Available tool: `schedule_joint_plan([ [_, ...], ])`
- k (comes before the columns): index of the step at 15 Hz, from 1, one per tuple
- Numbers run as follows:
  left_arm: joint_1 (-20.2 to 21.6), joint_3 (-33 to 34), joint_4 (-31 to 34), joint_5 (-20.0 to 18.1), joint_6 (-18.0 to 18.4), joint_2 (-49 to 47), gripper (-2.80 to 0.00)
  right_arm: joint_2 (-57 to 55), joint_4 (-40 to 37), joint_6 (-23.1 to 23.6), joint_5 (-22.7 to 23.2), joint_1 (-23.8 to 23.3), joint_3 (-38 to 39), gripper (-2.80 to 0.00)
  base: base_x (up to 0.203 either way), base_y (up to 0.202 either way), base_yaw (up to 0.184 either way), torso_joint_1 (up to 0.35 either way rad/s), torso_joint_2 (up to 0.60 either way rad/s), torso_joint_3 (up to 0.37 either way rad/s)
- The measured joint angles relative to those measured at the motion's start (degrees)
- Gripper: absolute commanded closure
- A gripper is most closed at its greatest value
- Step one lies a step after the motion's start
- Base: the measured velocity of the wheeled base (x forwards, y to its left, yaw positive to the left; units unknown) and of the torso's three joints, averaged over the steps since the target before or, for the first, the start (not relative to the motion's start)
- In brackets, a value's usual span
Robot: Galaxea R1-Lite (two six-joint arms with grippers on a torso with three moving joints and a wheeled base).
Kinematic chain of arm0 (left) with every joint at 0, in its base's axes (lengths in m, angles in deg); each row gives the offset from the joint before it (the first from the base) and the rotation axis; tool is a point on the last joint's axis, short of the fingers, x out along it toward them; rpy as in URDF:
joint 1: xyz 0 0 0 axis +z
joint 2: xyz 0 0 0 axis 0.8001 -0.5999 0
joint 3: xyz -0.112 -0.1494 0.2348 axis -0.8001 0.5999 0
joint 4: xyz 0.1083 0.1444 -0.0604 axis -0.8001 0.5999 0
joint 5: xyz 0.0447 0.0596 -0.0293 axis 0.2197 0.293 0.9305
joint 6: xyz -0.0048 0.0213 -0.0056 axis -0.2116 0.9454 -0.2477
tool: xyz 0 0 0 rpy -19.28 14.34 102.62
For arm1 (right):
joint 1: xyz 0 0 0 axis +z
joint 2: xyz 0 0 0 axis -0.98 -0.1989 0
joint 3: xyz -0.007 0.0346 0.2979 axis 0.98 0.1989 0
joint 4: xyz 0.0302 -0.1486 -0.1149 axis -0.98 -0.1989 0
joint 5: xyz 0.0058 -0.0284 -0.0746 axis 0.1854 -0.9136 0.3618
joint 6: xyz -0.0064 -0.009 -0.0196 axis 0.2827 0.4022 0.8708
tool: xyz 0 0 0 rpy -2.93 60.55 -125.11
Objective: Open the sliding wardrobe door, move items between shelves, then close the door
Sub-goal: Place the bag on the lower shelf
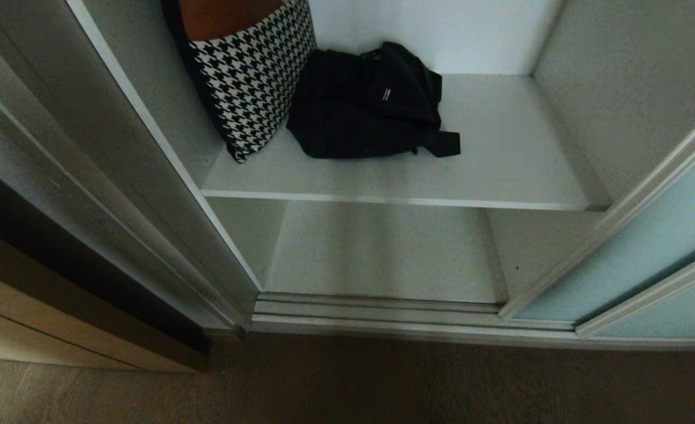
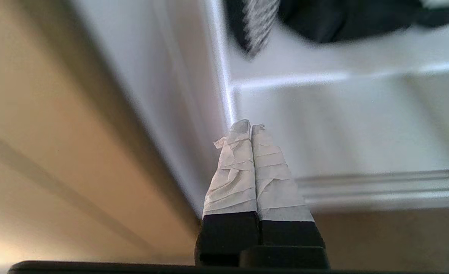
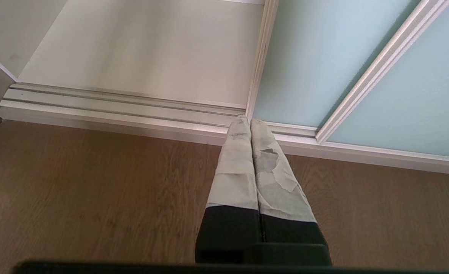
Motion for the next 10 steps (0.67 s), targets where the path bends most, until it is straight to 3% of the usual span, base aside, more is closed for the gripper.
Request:
schedule_joint_plan([
  [5, -0.07, -14.71, -2.65, -10.7, 2.17, -17.56, 0.0, 0.0, 0.0, 0.0, 0.03, 0.0, 0.0, 0.0, 0.0, 0.0, 0.0, 0.0, 0.0, 0.0],
  [8, -1.35, -20.62, -3.99, -13.9, 3.0, -25.48, 0.0, 0.0, 0.02, 0.0, 0.0, 0.0, 0.0, 0.0, 0.0, 0.0, 0.0, 0.0, 0.0, 0.0],
  [10, -5.12, -23.9, -4.04, -14.87, 3.04, -29.68, 0.0, 0.0, 0.02, 0.01, 0.0, 0.0, 0.0, 0.0, 0.0, 0.0, 0.0, 0.0, 0.0, 0.0],
])
